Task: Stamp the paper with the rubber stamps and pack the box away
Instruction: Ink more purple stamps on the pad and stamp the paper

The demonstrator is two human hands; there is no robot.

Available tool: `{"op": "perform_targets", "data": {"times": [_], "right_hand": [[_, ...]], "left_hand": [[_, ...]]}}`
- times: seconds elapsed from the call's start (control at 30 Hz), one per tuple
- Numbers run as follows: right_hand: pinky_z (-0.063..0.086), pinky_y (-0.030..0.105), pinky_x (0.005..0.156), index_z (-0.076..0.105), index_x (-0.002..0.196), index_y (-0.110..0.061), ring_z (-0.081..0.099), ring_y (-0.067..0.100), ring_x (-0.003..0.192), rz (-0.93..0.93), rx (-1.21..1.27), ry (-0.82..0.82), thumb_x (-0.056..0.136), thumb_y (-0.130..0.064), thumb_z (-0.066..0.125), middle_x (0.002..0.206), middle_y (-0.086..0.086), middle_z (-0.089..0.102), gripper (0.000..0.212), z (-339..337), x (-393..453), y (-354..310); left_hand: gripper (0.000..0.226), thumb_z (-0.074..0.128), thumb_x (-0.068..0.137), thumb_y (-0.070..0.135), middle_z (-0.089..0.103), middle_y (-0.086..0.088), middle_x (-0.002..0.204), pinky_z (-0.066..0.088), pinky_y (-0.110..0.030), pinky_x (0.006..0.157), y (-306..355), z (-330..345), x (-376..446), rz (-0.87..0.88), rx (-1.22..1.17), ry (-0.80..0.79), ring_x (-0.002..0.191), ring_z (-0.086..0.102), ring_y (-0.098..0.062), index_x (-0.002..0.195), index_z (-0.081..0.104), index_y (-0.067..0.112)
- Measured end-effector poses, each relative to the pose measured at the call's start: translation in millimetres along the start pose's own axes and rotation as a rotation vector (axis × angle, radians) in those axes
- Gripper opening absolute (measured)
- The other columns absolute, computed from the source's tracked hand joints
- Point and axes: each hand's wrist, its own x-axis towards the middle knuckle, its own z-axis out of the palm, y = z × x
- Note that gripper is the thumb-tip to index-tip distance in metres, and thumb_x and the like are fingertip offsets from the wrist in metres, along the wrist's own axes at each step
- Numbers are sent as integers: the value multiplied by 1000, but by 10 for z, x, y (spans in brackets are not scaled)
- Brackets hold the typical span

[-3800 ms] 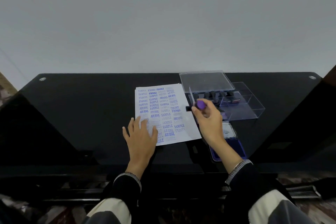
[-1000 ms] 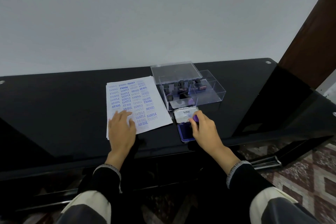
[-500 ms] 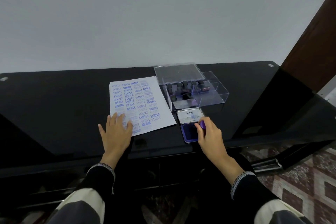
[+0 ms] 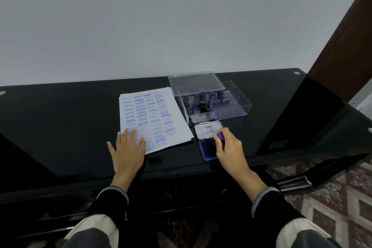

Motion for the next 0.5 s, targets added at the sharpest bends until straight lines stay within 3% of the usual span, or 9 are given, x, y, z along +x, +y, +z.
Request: {"op": "perform_targets", "data": {"times": [0.13,0.5], "right_hand": [[37,6,62,50,93,-14,52,7,69,1,24,68,94,-12,54,81,-3,53,5,27,-147,22],[35,21,57,47,88,-15,52,14,67,92,-28,-97,97,-23,50,76,-2,53,12,16,231,-118]], "left_hand": [[52,37,100,41,27,-5,156,2,-55,116,-3,8,-1,1,9,-1,147,14,-24,145,39,17],[52,37,99,42,28,-4,156,3,-54,117,12,-15,-14,-6,-8,-1,147,13,-23,145,39,18]]}}
